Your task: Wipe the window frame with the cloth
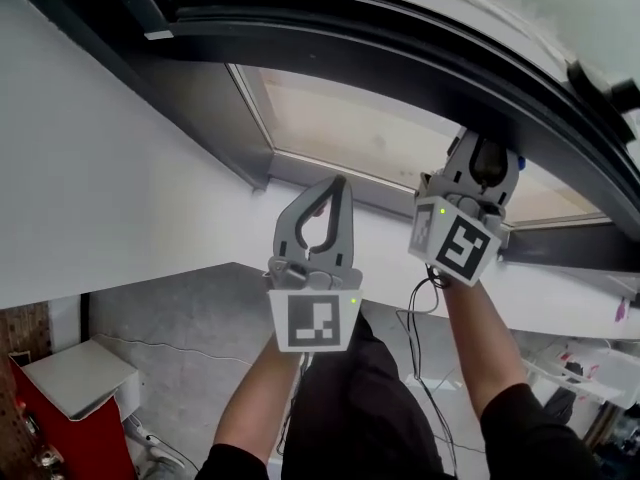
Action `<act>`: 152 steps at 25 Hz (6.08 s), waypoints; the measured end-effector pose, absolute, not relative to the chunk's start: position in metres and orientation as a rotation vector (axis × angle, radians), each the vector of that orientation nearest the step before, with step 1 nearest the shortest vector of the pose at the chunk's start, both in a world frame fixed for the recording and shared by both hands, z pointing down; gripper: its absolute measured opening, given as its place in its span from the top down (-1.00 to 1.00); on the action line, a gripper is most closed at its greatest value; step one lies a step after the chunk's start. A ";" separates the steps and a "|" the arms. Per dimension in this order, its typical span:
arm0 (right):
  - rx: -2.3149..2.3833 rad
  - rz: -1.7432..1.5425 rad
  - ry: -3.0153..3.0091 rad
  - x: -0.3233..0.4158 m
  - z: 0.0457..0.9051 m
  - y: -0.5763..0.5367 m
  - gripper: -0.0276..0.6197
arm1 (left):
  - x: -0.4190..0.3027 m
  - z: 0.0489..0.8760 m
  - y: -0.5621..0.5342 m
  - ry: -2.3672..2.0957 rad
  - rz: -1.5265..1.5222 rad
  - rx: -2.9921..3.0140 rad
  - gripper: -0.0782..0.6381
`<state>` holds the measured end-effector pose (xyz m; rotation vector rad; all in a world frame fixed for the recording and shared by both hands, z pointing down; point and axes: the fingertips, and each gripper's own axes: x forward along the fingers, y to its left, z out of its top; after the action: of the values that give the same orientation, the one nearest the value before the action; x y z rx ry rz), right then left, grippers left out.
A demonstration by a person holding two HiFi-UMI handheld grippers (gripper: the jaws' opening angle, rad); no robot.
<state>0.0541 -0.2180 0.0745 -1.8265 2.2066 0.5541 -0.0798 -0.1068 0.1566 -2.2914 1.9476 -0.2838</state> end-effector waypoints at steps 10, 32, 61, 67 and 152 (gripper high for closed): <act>-1.722 0.552 2.285 0.008 0.075 -0.215 0.85 | -0.103 0.151 -0.100 2.045 -0.279 -2.246 0.77; -1.531 0.539 2.394 -0.088 0.072 -0.210 0.85 | -0.164 0.161 -0.083 2.194 -0.285 -2.158 0.77; -1.360 0.526 2.468 -0.173 0.067 -0.202 0.85 | -0.224 0.168 -0.069 2.327 -0.320 -2.064 0.77; -1.299 0.532 2.490 -0.194 0.064 -0.199 0.84 | -0.233 0.168 -0.068 2.344 -0.326 -2.050 0.77; -0.792 0.282 2.888 -0.225 0.126 -0.078 0.84 | -0.212 0.210 0.037 2.354 -0.429 -2.161 0.77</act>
<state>-0.2246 -0.0776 0.1262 -0.7918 2.8885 0.2819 -0.2123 0.0366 0.2099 -2.1605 2.3545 -0.4294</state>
